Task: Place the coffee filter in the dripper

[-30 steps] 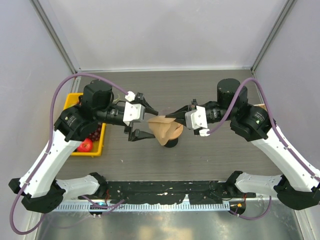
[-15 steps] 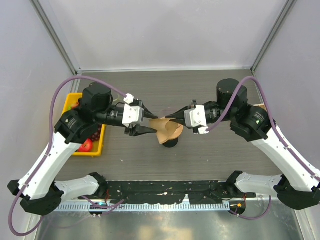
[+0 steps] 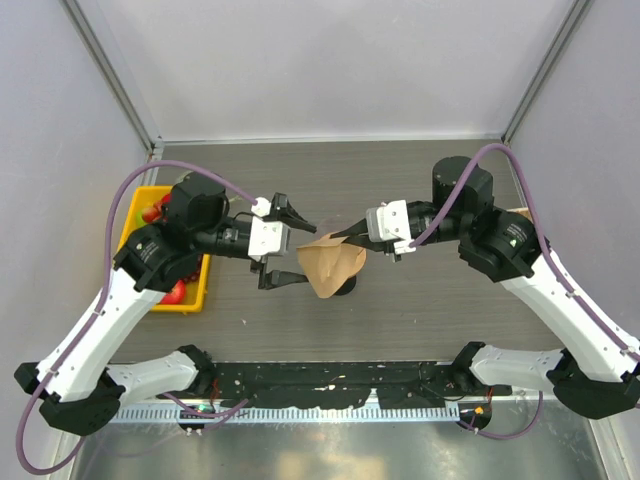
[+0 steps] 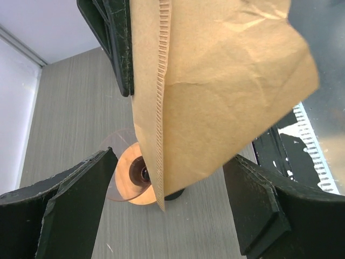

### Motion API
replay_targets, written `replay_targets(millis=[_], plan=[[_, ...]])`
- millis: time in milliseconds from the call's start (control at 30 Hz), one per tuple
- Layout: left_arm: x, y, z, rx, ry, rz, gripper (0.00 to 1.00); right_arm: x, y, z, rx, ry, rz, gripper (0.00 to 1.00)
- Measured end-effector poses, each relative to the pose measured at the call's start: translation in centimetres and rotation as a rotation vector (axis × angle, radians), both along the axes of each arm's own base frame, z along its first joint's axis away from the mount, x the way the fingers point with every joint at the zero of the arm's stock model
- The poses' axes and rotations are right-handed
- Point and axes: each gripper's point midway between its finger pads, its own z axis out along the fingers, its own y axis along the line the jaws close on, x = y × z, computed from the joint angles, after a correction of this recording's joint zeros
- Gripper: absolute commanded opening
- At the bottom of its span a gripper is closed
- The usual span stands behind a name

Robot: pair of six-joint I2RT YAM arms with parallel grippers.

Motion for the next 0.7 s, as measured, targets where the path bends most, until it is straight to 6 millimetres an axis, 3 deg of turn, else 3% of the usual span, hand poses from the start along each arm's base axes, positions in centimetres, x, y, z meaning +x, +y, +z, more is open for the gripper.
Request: replay_targets(millis=[100, 367, 700], plan=[[0.4, -0.5, -0.5, 0.013, 0.009, -0.002, 0.82, 0.0, 0.2, -0.1, 0.001, 0.031, 0.004, 0.05], [0.2, -1.5, -0.5, 0.015, 0.006, -0.024, 0.50, 0.2, 0.8, 0.1, 0.003, 0.081, 0.002, 0.05], [0.3, -1.6, -0.1, 0.001, -0.005, -0.022, 0.32, 0.2, 0.8, 0.3, 0.006, 0.110, -0.005, 0.05]])
